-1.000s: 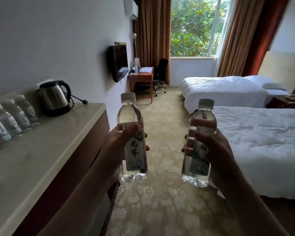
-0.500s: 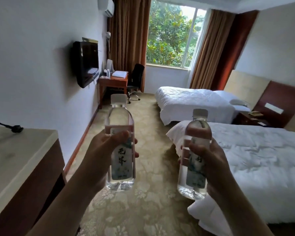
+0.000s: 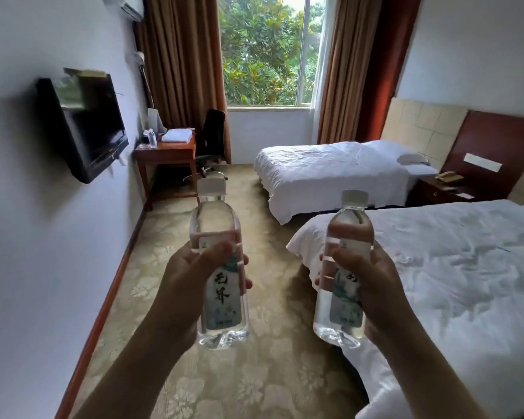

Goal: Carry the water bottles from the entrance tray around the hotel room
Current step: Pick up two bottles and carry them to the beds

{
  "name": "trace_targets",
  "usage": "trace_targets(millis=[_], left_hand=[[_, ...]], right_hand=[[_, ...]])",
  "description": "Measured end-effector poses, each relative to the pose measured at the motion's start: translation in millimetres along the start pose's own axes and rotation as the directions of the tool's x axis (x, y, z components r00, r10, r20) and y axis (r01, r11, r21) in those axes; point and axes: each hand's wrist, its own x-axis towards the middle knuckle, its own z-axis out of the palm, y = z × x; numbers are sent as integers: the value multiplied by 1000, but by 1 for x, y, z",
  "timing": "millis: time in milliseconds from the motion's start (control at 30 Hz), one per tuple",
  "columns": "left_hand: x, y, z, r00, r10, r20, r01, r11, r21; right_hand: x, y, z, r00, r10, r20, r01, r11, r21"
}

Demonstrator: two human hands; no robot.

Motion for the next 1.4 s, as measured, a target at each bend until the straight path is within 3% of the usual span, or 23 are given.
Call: trace_targets(millis=[233, 500, 700, 867, 1133, 1400], left_hand=[[147, -10, 12, 993, 44, -108, -38, 998, 56], [296, -22, -30, 981, 50, -189, -38, 997, 70], [436, -39, -86, 982, 75, -174, -68, 997, 42], [565, -45, -112, 991, 47, -127, -46, 999, 6], [717, -64, -133, 998, -11, -63, 11, 1000, -7], [860, -88, -149, 996, -54, -65, 54, 999, 1]], right_hand=[[168, 26, -4, 996, -5, 86, 6, 1000, -19], [336, 71, 37, 988, 46, 150, -41, 999, -34], [456, 121, 91, 982, 79, 175, -75, 997, -29], [563, 142, 124, 988, 104, 114, -94, 992, -89], [699, 180, 136, 990, 143, -2, -143, 986, -89], [845, 227, 138, 987, 159, 34, -158, 987, -34]])
